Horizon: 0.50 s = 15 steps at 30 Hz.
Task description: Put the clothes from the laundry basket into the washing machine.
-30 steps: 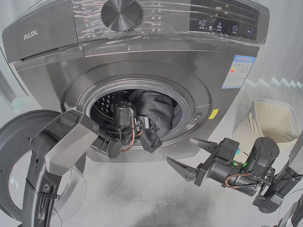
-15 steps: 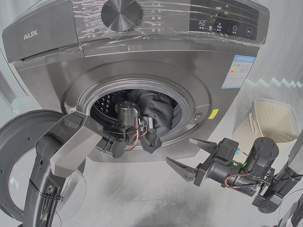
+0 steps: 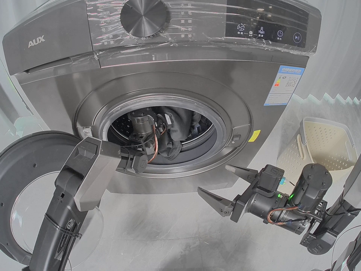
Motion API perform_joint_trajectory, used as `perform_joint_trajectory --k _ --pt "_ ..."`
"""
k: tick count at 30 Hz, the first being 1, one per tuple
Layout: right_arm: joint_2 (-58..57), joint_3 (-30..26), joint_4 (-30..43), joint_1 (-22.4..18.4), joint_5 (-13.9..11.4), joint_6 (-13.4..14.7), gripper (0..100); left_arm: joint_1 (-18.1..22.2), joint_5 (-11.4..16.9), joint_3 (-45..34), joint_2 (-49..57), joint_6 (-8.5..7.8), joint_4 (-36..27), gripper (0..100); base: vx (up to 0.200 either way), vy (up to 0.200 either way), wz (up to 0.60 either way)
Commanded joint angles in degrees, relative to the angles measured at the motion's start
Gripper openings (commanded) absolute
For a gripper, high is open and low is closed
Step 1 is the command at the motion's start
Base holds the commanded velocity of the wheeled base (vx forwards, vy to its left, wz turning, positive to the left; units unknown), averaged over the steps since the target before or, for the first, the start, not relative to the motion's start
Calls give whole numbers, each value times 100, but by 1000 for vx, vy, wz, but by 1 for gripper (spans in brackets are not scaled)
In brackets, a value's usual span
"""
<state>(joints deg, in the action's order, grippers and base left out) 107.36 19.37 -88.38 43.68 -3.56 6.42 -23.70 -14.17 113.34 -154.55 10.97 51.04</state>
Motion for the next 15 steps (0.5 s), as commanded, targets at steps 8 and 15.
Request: perform_joint_trajectory --k 8,15 --pt "48 -3 -4 0 -4 17 100 -65 -25 126 -198 54 2 100 0 0 0" --pt "48 5 -4 0 -4 8 100 -311 432 -1912 1138 116 -508 100 0 0 0"
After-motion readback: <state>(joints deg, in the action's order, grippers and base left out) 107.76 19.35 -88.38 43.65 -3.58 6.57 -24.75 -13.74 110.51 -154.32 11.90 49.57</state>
